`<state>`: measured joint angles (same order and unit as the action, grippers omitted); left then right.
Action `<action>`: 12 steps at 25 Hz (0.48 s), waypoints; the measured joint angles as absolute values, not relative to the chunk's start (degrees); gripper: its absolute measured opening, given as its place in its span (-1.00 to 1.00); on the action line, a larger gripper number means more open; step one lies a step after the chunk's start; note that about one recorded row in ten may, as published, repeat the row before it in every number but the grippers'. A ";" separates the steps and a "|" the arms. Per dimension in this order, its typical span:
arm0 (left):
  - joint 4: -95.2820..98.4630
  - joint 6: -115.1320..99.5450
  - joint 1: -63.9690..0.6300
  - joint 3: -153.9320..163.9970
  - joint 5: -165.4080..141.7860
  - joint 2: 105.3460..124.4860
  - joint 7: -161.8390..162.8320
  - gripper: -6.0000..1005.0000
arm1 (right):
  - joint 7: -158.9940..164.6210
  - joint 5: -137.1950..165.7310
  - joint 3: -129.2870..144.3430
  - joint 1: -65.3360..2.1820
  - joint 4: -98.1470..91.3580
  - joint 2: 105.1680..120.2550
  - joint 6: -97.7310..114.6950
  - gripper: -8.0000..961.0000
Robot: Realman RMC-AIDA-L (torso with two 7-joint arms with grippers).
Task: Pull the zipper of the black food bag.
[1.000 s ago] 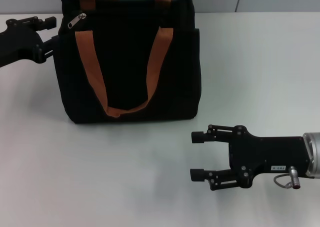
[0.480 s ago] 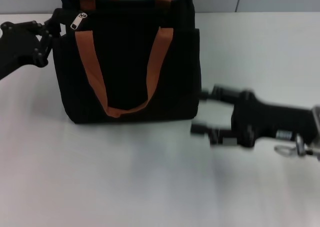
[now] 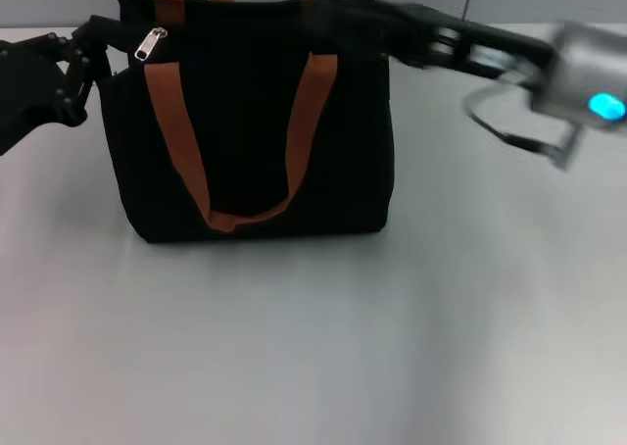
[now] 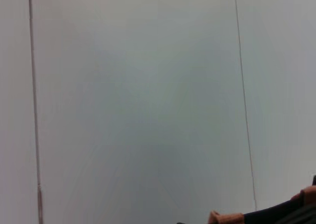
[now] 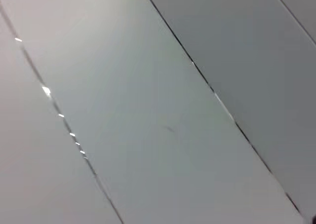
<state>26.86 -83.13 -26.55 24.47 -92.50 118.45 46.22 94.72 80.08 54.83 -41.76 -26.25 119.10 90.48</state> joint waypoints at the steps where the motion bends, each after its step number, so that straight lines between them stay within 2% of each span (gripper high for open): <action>1: 26.75 -83.31 -26.65 24.36 -92.41 118.49 46.00 -0.94 | 97.85 80.46 58.02 -44.78 -26.19 119.12 85.23 0.58; 12: 26.10 -83.45 -28.02 24.64 -91.50 118.47 45.89 -0.94 | 110.21 80.55 68.27 -52.51 -26.56 119.16 71.77 0.52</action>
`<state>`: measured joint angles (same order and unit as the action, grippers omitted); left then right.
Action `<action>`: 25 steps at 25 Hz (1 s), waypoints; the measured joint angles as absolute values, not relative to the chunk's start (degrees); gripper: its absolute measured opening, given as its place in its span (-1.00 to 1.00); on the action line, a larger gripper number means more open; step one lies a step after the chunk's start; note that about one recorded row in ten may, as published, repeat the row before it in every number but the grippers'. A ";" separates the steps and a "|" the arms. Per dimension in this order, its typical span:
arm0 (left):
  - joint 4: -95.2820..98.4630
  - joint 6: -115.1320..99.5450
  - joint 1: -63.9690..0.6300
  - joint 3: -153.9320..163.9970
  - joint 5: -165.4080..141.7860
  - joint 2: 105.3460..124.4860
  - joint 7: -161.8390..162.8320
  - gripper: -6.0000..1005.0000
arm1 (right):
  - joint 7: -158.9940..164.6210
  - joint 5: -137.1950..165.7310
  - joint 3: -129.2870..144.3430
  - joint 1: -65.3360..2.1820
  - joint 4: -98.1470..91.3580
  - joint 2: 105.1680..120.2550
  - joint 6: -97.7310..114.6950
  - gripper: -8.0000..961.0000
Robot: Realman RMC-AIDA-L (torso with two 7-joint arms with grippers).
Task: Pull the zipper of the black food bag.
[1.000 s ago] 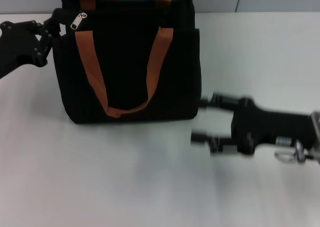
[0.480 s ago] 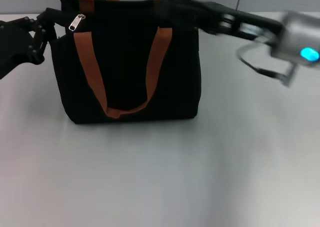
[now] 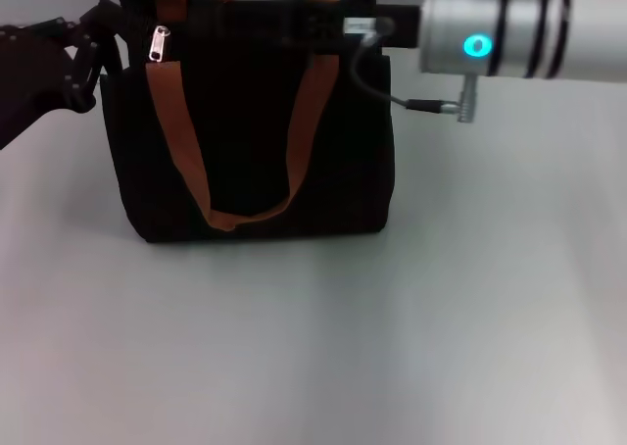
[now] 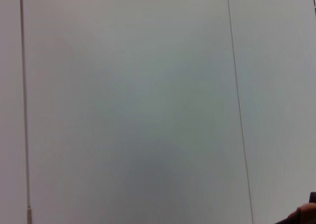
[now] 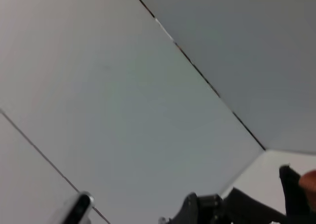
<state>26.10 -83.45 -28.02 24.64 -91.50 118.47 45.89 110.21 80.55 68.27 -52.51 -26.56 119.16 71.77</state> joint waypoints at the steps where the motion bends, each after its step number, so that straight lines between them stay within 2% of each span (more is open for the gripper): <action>1: 26.10 -83.46 -28.17 24.65 -91.49 118.50 45.89 -0.94 | 111.43 80.58 69.16 -53.04 -26.60 119.14 70.92 0.51; 2: 26.10 -83.46 -28.27 24.63 -91.49 118.51 45.89 -0.94 | 112.74 80.72 70.02 -53.65 -26.65 119.12 70.05 0.51; 6: 26.10 -83.53 -28.58 24.40 -91.49 118.51 46.19 -0.94 | 117.57 84.53 70.90 -55.62 -27.84 119.18 66.56 0.24; 23: 26.06 -86.02 -29.00 24.32 -91.49 118.52 45.98 -0.94 | 125.07 90.41 73.85 -60.52 -28.51 119.43 59.81 0.23; 25: 26.02 -86.05 -29.05 24.26 -91.42 118.54 46.06 -0.94 | 125.66 90.43 73.84 -60.86 -28.44 119.43 59.79 0.00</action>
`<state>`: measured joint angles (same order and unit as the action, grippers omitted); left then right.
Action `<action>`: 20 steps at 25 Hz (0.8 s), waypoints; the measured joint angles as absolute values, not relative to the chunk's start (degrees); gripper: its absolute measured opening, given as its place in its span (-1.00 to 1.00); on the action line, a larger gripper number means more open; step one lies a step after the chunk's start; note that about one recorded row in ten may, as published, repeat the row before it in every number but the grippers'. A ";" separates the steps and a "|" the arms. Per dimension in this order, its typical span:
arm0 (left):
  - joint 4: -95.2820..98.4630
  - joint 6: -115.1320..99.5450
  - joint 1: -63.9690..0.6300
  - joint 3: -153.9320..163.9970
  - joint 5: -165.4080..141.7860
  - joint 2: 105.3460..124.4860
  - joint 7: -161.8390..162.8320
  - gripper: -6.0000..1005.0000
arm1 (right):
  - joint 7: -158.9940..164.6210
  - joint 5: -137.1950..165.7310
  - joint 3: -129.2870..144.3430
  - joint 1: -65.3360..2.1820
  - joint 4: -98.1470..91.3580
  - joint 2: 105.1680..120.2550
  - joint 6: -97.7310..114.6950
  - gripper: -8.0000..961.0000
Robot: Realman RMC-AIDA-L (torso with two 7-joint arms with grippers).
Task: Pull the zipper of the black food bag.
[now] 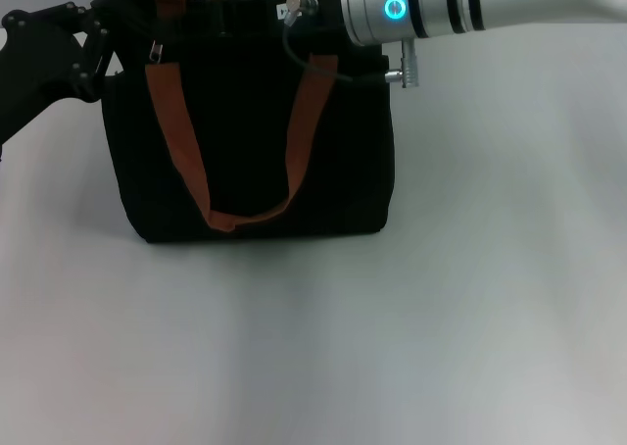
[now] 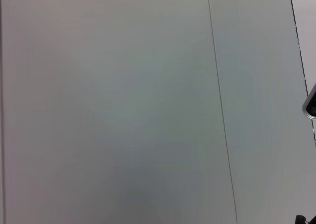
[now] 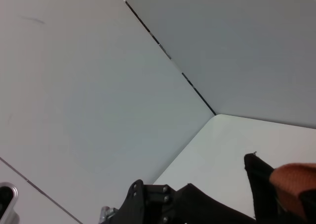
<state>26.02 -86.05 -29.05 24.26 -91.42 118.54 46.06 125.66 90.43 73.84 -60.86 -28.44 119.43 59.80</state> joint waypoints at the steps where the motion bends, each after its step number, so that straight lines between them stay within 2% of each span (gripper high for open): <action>1: 26.01 -86.05 -29.07 24.35 -91.15 118.54 46.07 -0.94 | 125.83 90.44 73.85 -61.04 -28.34 119.43 59.77 -0.12; 20: 25.36 -87.51 -28.77 24.32 -90.87 118.56 45.87 -0.94 | 131.85 92.73 75.05 -62.16 -28.86 119.61 58.06 -0.21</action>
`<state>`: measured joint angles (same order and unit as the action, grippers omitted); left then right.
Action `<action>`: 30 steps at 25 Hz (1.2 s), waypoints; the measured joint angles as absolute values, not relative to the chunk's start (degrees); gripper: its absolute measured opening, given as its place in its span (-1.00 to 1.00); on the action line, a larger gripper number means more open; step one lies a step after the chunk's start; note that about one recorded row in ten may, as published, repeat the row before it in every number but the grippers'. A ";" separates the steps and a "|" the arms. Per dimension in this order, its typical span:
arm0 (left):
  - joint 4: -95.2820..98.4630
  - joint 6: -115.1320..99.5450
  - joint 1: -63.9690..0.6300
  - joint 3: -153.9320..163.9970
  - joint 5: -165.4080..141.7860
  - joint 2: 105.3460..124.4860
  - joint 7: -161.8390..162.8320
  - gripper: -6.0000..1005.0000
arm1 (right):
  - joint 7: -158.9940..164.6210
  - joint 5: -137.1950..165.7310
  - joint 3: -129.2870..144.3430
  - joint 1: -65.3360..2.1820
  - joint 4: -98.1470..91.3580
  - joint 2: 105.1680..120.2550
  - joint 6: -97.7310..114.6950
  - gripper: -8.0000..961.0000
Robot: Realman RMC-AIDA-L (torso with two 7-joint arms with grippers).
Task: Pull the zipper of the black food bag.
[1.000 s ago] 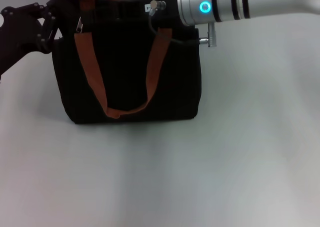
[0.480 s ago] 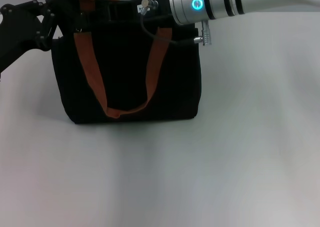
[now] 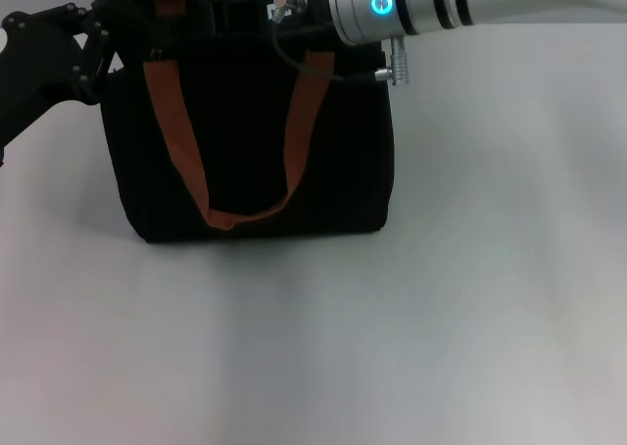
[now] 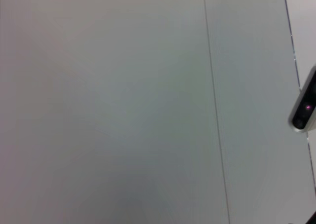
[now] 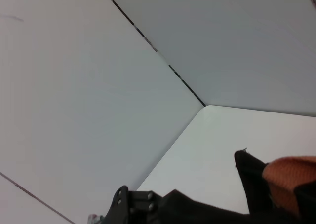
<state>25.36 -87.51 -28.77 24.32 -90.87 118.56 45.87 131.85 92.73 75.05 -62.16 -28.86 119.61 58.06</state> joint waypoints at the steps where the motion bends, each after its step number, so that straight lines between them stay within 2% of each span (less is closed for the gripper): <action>1: 25.33 -87.78 -28.83 24.32 -90.87 118.56 45.87 -0.94 | 131.85 92.73 75.06 -62.38 -28.73 119.63 57.84 -0.21; 30: 22.45 -87.69 -30.72 26.48 -87.66 118.56 43.65 -0.94 | 131.54 91.41 77.50 -64.87 -26.84 119.89 52.19 -0.29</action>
<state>22.45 -87.69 -30.72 26.48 -87.66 118.56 43.65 131.54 91.41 77.50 -64.87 -26.84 119.89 52.19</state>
